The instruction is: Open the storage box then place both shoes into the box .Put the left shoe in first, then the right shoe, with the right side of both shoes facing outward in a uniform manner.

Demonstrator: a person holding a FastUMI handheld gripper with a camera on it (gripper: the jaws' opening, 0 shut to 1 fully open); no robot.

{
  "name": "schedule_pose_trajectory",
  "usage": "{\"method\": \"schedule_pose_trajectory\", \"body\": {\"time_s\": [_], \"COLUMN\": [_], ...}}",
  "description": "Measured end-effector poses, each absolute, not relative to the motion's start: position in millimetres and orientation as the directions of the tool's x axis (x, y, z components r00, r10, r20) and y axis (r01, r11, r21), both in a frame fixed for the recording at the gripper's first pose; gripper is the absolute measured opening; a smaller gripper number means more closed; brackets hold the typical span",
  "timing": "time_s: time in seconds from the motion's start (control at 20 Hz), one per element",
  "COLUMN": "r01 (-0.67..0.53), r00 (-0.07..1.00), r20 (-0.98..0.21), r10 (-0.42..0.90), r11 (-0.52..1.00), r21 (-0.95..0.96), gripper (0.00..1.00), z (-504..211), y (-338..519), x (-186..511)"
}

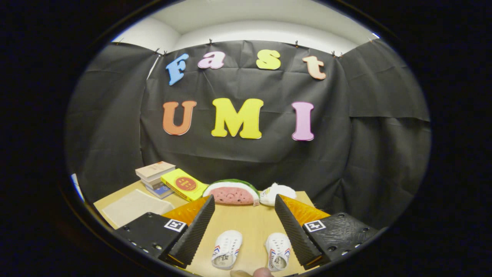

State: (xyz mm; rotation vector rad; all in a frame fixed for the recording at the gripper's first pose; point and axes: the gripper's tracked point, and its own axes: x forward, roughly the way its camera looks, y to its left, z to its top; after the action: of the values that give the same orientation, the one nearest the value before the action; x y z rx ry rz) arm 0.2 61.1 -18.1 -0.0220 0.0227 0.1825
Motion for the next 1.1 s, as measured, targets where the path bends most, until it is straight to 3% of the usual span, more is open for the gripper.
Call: {"method": "schedule_pose_trajectory", "body": {"time_s": [0.65, 1.1], "r01": [-0.324, -0.444], "r00": [0.934, 0.808], "r20": [-0.133, -0.317], "r10": [0.331, 0.497], "r11": [0.943, 0.867], "r21": [0.072, 0.226], "gripper": [0.95, 0.96], "z": [-69, -147], "y": [152, 237], "x": [-22, -28]}}
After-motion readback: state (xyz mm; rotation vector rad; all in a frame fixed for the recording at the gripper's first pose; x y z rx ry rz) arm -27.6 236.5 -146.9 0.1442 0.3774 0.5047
